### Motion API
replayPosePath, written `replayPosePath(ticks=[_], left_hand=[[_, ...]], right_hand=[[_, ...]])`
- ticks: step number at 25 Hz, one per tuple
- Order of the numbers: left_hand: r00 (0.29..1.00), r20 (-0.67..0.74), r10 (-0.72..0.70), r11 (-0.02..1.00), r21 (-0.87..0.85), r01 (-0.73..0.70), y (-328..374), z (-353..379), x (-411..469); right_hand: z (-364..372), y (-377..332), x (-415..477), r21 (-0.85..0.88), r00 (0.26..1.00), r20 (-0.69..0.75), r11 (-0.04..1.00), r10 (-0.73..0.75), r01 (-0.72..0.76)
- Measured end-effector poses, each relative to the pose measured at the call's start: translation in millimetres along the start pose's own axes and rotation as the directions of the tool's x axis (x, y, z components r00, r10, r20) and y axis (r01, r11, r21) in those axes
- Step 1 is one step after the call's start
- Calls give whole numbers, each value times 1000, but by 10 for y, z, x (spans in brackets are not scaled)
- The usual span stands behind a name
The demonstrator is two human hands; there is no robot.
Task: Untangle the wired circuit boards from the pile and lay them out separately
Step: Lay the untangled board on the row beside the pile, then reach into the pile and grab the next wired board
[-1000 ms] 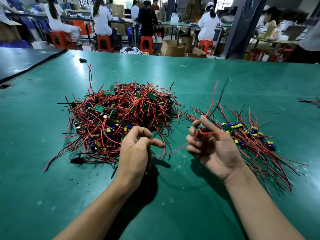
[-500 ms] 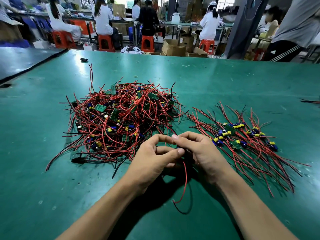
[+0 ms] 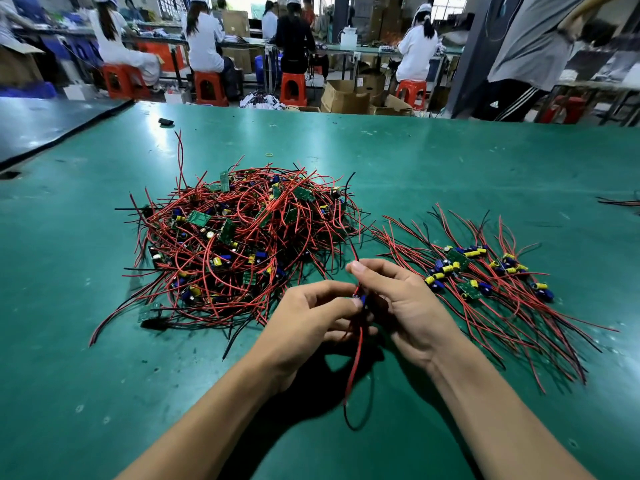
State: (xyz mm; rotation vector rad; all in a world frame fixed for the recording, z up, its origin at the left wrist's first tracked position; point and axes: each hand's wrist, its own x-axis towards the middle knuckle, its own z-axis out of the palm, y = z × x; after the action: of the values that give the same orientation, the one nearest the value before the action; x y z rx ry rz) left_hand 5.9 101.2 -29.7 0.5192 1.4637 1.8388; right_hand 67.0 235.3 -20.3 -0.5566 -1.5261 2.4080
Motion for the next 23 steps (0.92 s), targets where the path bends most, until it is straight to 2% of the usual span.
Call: replayPosePath(ticks=[4, 8, 10, 14, 17, 20, 23], left_hand=[[1000, -8, 17, 999, 38, -17, 3, -3, 4], [997, -63, 41, 991, 127, -33, -18, -25, 9], [996, -80, 41, 989, 148, -29, -19, -20, 3], [981, -186, 49, 985, 169, -18, -7, 27, 25], [978, -207, 20, 992, 123, 6, 17, 80, 39], [984, -177, -19, 997, 73, 33, 38, 97, 41], [989, -134, -56, 997, 46, 63, 49, 108, 30]], right_hand=[[8, 15, -12, -10, 992, 108, 998, 61, -61], [-59, 13, -34, -247, 988, 146, 969, 53, -16], [-62, 9, -47, -304, 990, 138, 952, 19, 24], [-22, 88, 1, -413, 986, 12, 898, -165, 155], [-32, 146, 106, -488, 948, -132, 851, -291, 193], [-69, 151, 175, -435, 912, -228, 874, -340, 217], [-113, 108, 224, -156, 900, -350, 964, -259, 217]])
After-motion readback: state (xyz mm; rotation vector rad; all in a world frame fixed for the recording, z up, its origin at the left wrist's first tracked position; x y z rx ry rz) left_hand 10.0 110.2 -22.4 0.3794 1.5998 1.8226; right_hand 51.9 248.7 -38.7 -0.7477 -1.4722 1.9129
